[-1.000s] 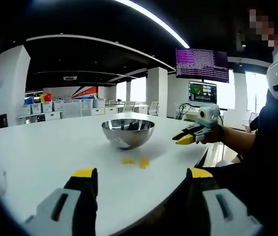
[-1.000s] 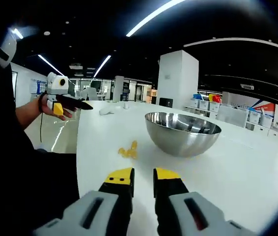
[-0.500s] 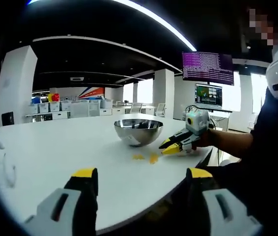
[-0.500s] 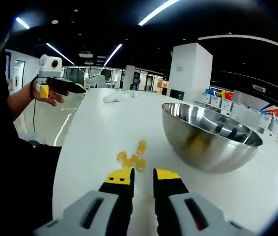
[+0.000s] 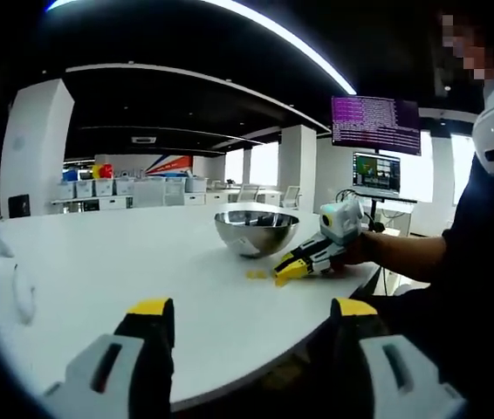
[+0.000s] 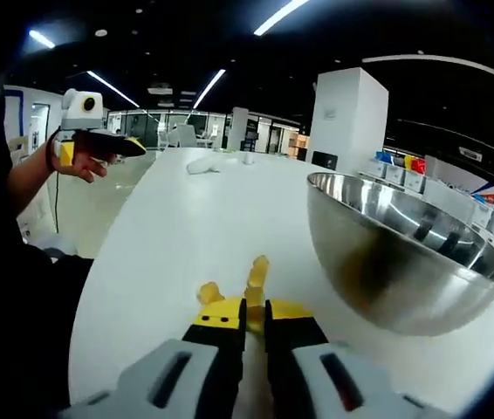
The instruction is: Pick up the QQ candy scattered on the table and place it into the stainless steel bowl on the table
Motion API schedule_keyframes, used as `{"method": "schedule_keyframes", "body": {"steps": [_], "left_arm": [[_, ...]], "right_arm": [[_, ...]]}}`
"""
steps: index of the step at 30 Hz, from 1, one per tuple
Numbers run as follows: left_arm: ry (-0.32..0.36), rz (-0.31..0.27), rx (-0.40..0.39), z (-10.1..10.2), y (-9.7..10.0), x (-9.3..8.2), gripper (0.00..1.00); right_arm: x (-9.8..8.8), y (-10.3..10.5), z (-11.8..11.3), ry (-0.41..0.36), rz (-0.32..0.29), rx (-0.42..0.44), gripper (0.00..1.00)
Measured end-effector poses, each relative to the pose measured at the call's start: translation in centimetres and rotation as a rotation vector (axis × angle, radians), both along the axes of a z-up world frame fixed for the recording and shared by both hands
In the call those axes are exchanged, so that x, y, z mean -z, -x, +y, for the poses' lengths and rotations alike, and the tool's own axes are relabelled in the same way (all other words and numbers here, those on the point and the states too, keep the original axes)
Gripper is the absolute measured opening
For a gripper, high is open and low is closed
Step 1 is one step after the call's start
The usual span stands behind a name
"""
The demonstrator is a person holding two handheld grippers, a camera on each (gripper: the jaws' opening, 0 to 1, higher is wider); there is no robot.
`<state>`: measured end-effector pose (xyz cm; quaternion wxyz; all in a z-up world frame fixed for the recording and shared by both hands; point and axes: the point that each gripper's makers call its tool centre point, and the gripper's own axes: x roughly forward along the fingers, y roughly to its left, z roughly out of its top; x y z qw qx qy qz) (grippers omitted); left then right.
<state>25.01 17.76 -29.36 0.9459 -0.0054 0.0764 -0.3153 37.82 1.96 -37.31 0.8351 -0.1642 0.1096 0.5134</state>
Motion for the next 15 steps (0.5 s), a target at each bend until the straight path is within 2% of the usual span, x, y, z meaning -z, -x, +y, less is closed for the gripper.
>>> {"method": "schedule_keyframes", "body": {"steps": [9, 15], "left_arm": [[0.001, 0.000, 0.006, -0.5, -0.1, -0.1, 0.72], [-0.004, -0.002, 0.022, -1.5, -0.2, -0.3, 0.72]], "right_arm": [[-0.4, 0.3, -0.7, -0.021, 0.010, 0.007, 0.09], [-1.9, 1.4, -2.1, -0.046, -0.001, 0.008, 0.09]]}}
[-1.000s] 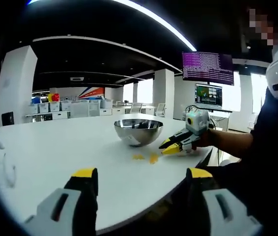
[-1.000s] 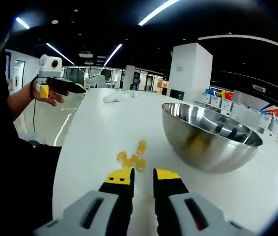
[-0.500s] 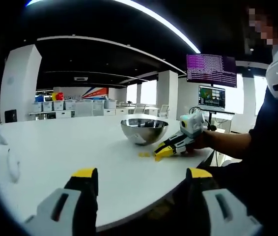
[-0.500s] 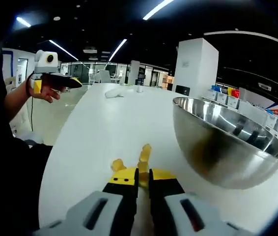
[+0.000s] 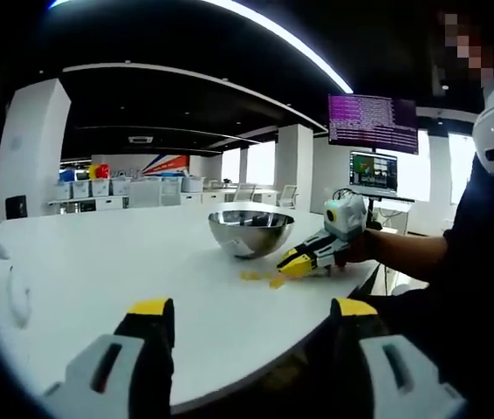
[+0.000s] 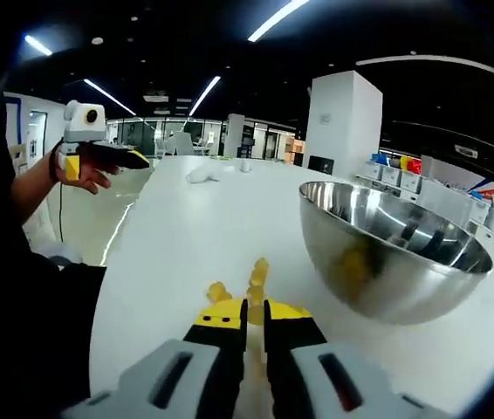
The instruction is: Pick up the QQ candy scattered on the table and place it into the stainless steel bowl on the table
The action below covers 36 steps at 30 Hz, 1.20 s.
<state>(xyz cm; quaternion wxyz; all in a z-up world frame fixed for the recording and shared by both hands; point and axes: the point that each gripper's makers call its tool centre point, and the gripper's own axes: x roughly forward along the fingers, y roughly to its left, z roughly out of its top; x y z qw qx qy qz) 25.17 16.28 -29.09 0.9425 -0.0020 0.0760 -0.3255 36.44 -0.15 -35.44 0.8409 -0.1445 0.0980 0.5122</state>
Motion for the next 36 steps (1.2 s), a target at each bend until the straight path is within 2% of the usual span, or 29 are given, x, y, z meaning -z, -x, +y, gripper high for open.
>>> {"method": "schedule_keyframes", "body": {"steps": [6, 14, 19, 23, 30, 36], "left_arm": [[-0.006, -0.008, 0.026, -1.4, -0.3, -0.4, 0.72], [-0.019, 0.000, 0.066, -3.9, -1.0, -0.3, 0.72], [-0.029, 0.007, 0.095, -5.6, -1.4, -0.1, 0.72], [-0.037, 0.010, 0.113, -6.6, -1.7, -0.1, 0.71], [-0.046, 0.019, 0.128, -7.4, -2.1, 0.1, 0.71], [-0.044, 0.025, 0.124, -7.4, -2.2, 0.2, 0.71]], "right_arm": [[-2.9, 1.9, -2.9, -0.051, -0.028, 0.002, 0.09], [-6.2, 4.0, -9.2, -0.133, -0.050, 0.073, 0.09], [-6.6, 4.3, -13.2, -0.159, -0.060, 0.132, 0.09], [-6.3, 4.0, -15.4, -0.182, -0.049, 0.175, 0.09], [-6.1, 3.4, -16.3, -0.203, -0.039, 0.194, 0.09], [-7.4, 2.5, -15.7, -0.199, -0.058, 0.173, 0.09]]}}
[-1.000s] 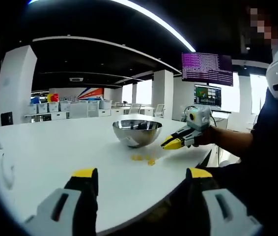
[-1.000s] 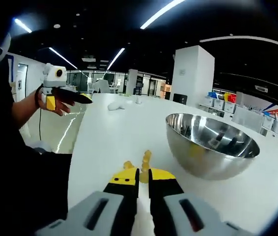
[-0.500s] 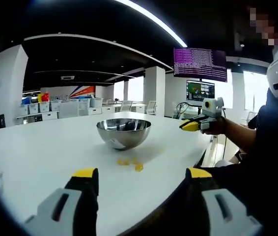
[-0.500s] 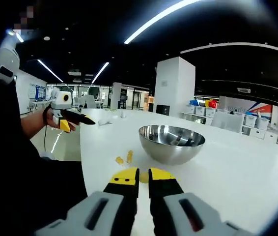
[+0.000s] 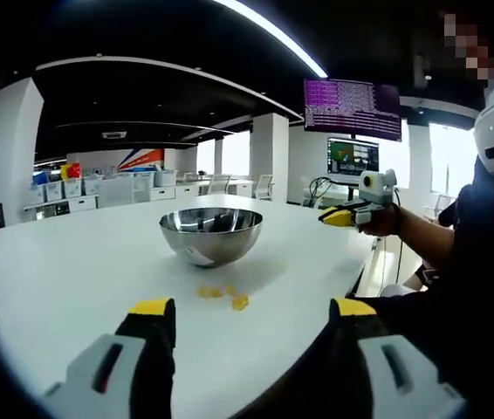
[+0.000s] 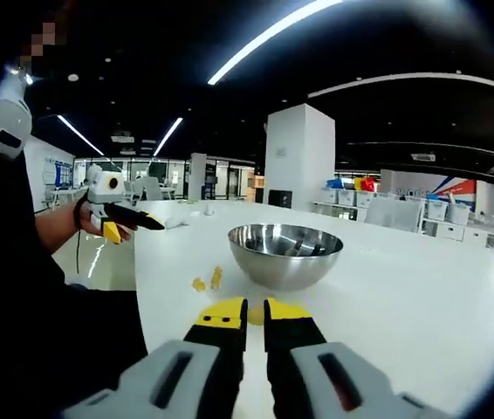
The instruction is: Pick up the QQ candy scattered on the table and place it into the stainless steel bowl on the table
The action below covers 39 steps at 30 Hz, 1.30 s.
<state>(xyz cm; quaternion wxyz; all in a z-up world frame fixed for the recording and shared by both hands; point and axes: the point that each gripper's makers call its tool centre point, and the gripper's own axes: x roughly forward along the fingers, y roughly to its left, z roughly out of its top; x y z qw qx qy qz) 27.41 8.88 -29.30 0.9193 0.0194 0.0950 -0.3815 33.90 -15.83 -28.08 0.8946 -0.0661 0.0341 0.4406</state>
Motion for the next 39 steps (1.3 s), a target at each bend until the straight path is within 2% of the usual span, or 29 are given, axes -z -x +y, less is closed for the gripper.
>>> {"method": "schedule_keyframes", "body": {"steps": [5, 11, 16, 22, 27, 35, 39], "left_arm": [[0.006, 0.003, -0.002, 0.1, 0.0, 0.2, 0.71], [0.013, 0.012, 0.000, 0.4, 0.1, 0.7, 0.71], [0.024, 0.014, -0.003, 0.7, 0.0, 0.8, 0.70], [0.030, 0.017, -0.008, 1.3, 0.1, 1.1, 0.70], [0.036, 0.014, -0.028, 2.4, 0.0, 0.9, 0.69], [0.045, 0.018, -0.041, 3.5, 0.1, 1.3, 0.68], [0.053, 0.016, -0.056, 4.3, 0.1, 1.2, 0.68]], "right_arm": [[-2.0, -1.3, 0.5, 0.025, -0.037, -0.016, 0.09], [-4.3, -4.3, 1.2, 0.062, -0.061, -0.001, 0.09], [-6.3, -7.1, 2.9, 0.111, -0.082, -0.026, 0.09], [-7.5, -9.7, 6.0, 0.235, -0.104, -0.086, 0.09], [-6.9, -11.5, 8.0, 0.341, -0.102, -0.125, 0.09], [-3.9, -13.9, 10.6, 0.571, -0.076, -0.197, 0.09], [-3.4, -14.7, 11.1, 0.592, -0.060, -0.204, 0.09]]}}
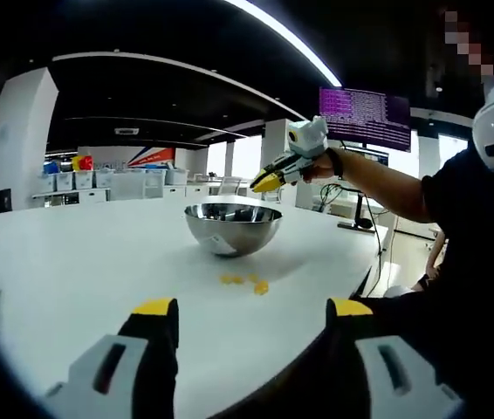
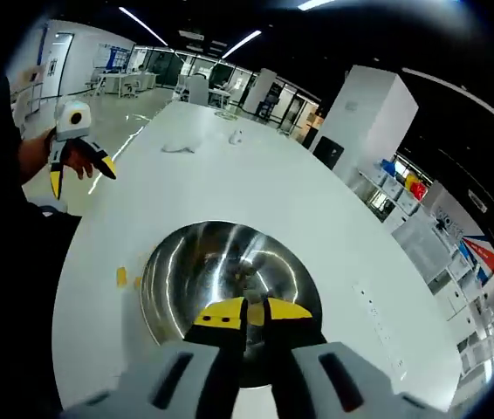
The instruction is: Pick up the QQ candy scattered on the table and place it into the stainless steel bowl on the table
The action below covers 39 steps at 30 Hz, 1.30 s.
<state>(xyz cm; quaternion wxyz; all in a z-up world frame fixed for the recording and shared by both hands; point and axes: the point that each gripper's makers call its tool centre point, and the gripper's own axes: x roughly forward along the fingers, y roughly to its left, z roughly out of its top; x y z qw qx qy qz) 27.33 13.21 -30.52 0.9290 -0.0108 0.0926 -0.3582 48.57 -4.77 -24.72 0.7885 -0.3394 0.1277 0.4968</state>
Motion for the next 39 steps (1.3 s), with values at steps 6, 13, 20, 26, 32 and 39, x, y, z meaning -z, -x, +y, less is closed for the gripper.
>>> {"method": "schedule_keyframes", "body": {"steps": [6, 13, 20, 26, 32, 39], "left_arm": [[0.006, 0.001, -0.011, 0.8, -0.1, 0.1, 0.68], [0.012, 0.001, -0.012, 0.9, -0.4, 0.2, 0.68], [0.014, -0.002, -0.013, 0.9, -0.4, 0.1, 0.68], [0.010, -0.004, -0.013, 0.8, -0.2, -0.1, 0.68], [0.006, -0.016, -0.007, 0.5, 0.1, -0.6, 0.68], [-0.007, -0.016, 0.006, -0.1, 0.4, -0.6, 0.68]], "right_arm": [[0.6, -0.8, -0.4, 0.043, 0.006, 0.018, 0.09], [0.6, -0.6, -0.2, 0.055, 0.013, 0.013, 0.16], [0.4, -0.4, -0.5, 0.054, 0.013, 0.013, 0.16], [0.1, 0.5, -0.9, 0.046, 0.005, 0.010, 0.16], [-1.8, 2.8, -1.9, -0.049, -0.029, 0.015, 0.16], [-3.0, 6.7, -5.5, -0.203, -0.047, 0.063, 0.16]]}}
